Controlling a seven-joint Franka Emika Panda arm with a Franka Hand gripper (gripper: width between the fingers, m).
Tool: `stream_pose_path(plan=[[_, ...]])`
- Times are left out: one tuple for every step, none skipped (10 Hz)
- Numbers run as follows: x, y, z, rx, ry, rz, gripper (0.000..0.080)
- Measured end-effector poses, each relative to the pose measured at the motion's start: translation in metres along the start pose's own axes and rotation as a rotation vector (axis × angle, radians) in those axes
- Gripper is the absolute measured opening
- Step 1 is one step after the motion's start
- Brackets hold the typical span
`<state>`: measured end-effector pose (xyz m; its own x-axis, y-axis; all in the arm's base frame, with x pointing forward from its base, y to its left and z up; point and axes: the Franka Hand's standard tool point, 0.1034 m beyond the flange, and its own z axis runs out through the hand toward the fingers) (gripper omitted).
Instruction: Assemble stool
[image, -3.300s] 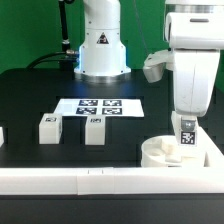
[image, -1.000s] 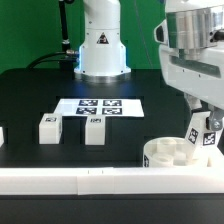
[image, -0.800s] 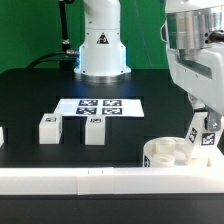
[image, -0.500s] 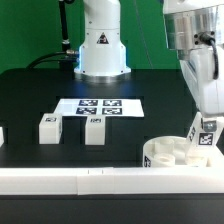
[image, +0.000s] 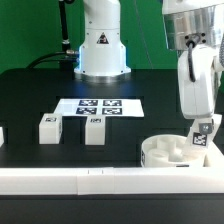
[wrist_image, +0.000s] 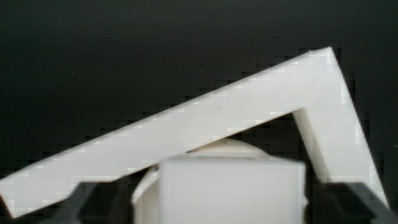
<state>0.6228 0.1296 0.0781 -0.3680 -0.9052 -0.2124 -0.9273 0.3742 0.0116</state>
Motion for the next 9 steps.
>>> stream_pose_path(plan=[[0.001,-0.002,-0.006,0.006,-0.002,-0.035,0.0606],[0.003,-0.002,-0.014,0.013,-0.004,-0.069,0.0606],[0.008,0.0,-0.025,0.019,-0.008,-0.111,0.0641],[0.012,-0.001,-0.035,0.026,-0.012,-0.148,0.0647],[0.017,-0.005,-0.046,0.024,-0.011,-0.194,0.0647],[0.02,-0.01,-0.052,0.037,-0.011,-0.217,0.0647],[0.019,-0.008,-0.048,0.033,-0.009,-0.222,0.0649],[0.018,-0.007,-0.048,0.032,-0.009,-0.224,0.0649],[0.019,-0.007,-0.048,0.032,-0.009,-0.225,0.0649]])
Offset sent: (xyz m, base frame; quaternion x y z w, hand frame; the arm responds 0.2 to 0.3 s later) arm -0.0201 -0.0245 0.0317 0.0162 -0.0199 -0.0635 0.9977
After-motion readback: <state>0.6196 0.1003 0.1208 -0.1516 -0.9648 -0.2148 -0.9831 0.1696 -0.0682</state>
